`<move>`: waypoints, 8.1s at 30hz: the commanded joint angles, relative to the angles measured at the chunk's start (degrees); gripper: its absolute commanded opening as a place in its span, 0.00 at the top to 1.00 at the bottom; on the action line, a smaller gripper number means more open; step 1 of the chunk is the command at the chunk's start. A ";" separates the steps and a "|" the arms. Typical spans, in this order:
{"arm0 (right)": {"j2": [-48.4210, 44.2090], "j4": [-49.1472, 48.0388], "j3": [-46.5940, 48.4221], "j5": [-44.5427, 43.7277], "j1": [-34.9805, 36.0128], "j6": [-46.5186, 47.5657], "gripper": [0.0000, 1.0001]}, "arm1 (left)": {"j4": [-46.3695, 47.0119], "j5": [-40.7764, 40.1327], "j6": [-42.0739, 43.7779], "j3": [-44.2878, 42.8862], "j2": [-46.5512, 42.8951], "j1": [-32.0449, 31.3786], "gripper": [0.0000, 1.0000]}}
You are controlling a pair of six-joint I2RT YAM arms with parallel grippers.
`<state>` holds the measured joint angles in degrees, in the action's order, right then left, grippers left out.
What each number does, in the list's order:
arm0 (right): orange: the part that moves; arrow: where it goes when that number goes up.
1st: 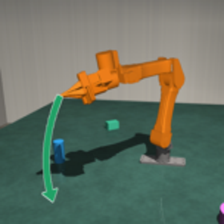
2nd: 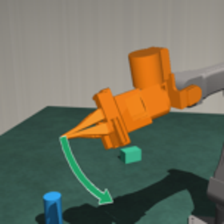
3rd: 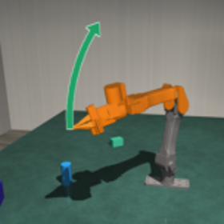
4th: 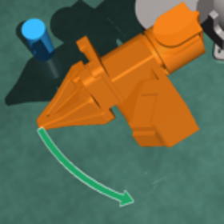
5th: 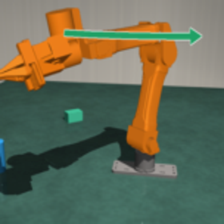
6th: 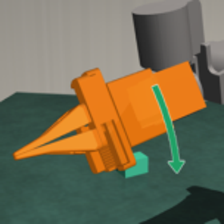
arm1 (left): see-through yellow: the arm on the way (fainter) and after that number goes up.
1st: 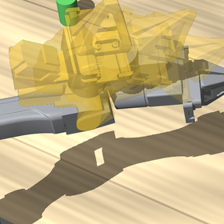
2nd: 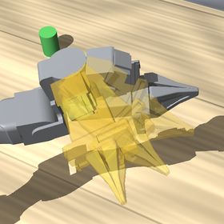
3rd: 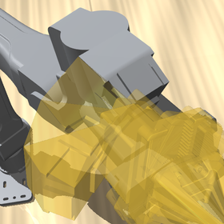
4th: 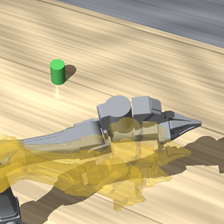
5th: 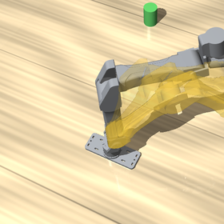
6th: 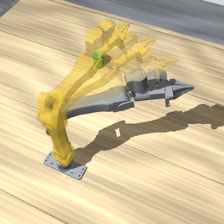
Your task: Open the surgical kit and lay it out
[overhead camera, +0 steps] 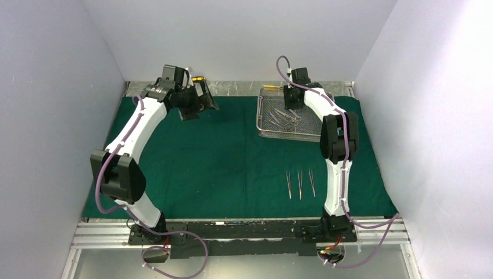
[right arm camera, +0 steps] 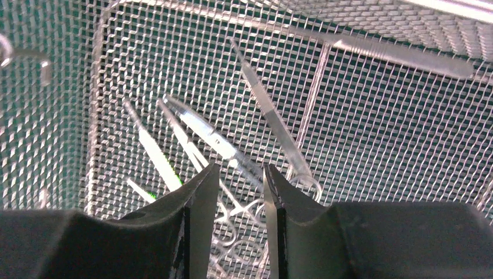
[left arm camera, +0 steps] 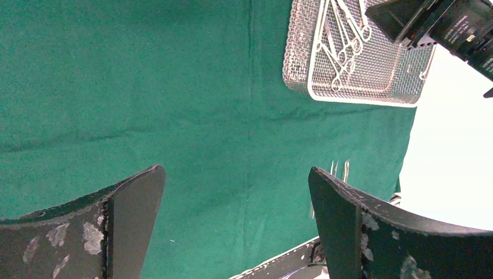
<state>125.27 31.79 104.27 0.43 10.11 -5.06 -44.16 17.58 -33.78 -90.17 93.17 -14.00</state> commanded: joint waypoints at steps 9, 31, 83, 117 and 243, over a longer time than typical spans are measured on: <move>5.87 1.88 7.83 4.52 -0.80 13.05 0.76 | 0.03 -0.12 1.06 -7.43 7.03 0.45 0.01; 8.52 5.17 4.32 4.72 -0.72 22.03 0.70 | -0.88 1.29 0.39 -7.94 8.92 1.17 0.01; -19.42 1.28 -0.01 -9.01 1.78 -12.59 0.98 | 1.96 1.03 2.44 0.78 -0.06 2.13 0.01; -36.12 11.76 -45.28 -19.29 39.02 -49.69 0.97 | -3.07 -6.10 2.14 31.62 -30.58 2.13 0.01; -19.71 5.63 3.81 -6.54 4.68 -19.98 0.98 | 0.69 -0.94 5.06 2.98 -0.79 6.58 0.01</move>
<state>113.06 34.15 107.26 -6.81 13.85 -16.67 -44.86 15.81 -29.36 -89.67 98.74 -7.66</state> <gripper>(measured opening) 0.108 0.993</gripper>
